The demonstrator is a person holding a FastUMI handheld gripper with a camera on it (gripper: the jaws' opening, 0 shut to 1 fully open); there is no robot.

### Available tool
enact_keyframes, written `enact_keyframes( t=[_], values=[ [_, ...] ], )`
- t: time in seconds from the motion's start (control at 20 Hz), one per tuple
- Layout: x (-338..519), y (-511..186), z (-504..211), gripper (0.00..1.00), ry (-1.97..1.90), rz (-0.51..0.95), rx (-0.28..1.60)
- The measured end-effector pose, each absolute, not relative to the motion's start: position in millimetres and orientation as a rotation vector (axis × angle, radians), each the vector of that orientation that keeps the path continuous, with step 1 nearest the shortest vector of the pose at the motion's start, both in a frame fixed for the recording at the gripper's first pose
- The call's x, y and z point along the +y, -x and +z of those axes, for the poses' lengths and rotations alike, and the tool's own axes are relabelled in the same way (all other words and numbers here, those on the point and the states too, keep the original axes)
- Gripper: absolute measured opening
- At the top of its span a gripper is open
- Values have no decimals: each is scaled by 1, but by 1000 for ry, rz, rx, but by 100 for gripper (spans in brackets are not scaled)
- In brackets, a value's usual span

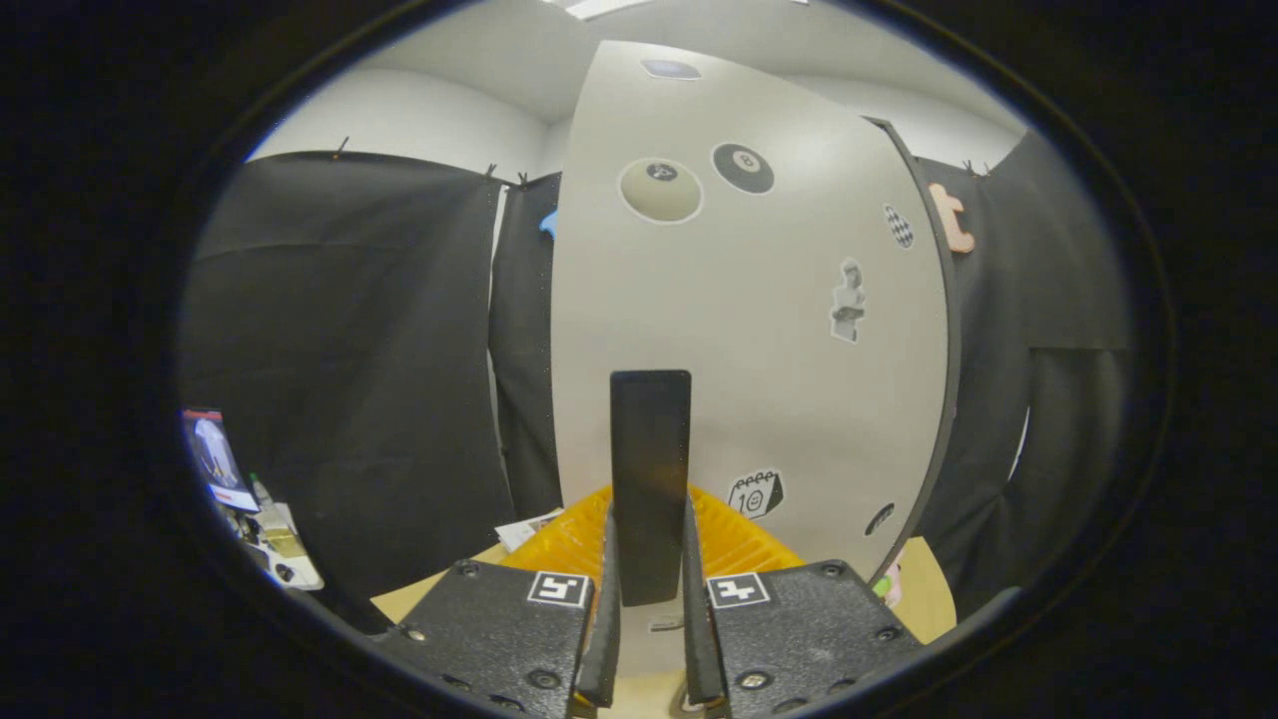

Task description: Open the shoe cabinet door, grab the shoes and put them into the shoe cabinet, then close the shoe cabinet door.

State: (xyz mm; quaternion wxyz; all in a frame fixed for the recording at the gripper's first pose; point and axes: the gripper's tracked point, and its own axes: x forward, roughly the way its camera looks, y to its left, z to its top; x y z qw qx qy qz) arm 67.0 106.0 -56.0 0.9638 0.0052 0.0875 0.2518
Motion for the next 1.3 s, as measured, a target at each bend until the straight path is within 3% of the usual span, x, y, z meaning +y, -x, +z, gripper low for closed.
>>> enact_keyframes(
  t=[0.8,1.05,1.3],
  values=[
    [29,-31,-51,29,-63,467,146],
    [-33,-22,-50,29,-37,300,112],
    [-110,-9,-26,30,1,26,-23]
  ],
)
